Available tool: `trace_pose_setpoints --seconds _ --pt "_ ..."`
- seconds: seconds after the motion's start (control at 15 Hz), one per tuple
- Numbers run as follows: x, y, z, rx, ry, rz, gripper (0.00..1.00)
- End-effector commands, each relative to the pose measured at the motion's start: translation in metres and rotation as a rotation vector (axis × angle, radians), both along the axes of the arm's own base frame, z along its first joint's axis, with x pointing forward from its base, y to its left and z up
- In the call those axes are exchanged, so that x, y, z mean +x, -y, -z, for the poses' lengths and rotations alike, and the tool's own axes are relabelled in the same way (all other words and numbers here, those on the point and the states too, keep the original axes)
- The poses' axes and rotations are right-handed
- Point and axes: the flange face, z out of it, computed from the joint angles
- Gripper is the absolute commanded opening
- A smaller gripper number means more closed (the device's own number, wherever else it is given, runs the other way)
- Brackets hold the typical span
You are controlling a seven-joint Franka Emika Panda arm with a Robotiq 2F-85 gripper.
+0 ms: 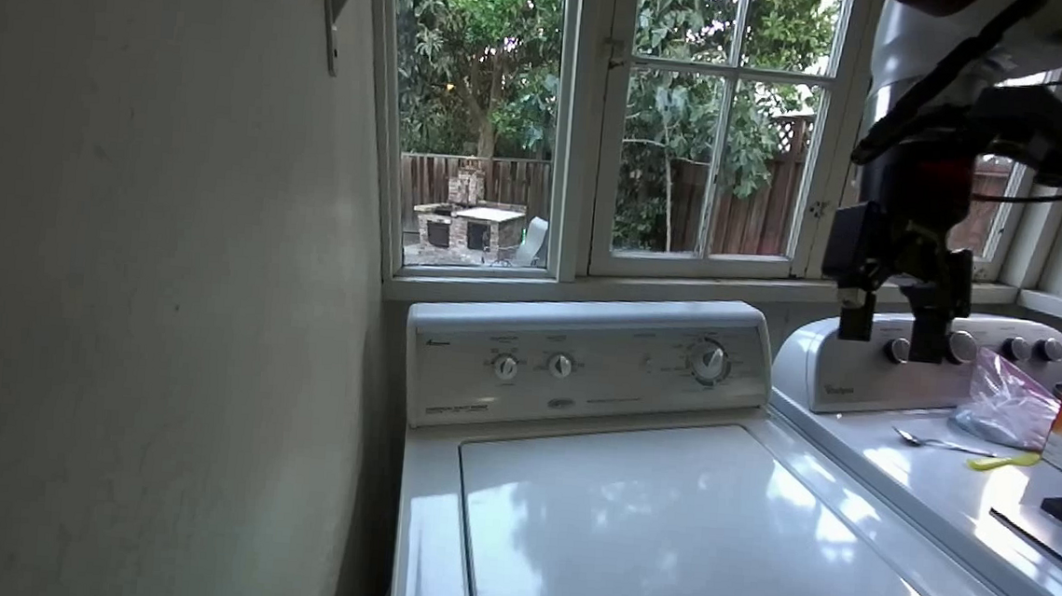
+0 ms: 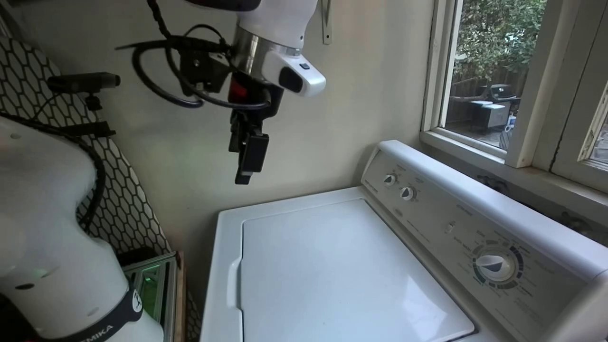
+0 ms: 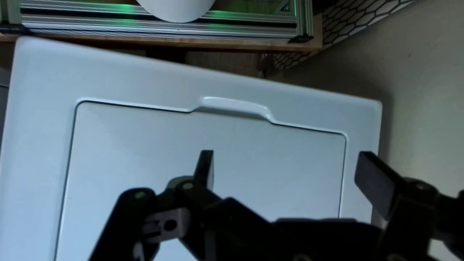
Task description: Twist the button of the device and anticlockwise
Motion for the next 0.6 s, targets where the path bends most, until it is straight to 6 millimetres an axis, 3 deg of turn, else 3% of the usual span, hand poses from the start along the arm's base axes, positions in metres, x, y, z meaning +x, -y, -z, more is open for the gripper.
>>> trace_pose_setpoints --seconds 0.0,0.27,0.53 --pt "0.019 -0.050 0.036 0.029 -0.012 -0.076 1.00" --pt "0.057 -0.104 0.062 0.025 0.044 -0.083 1.00" --pt "0.100 -0.142 0.081 -0.006 0.164 -0.064 1.00"
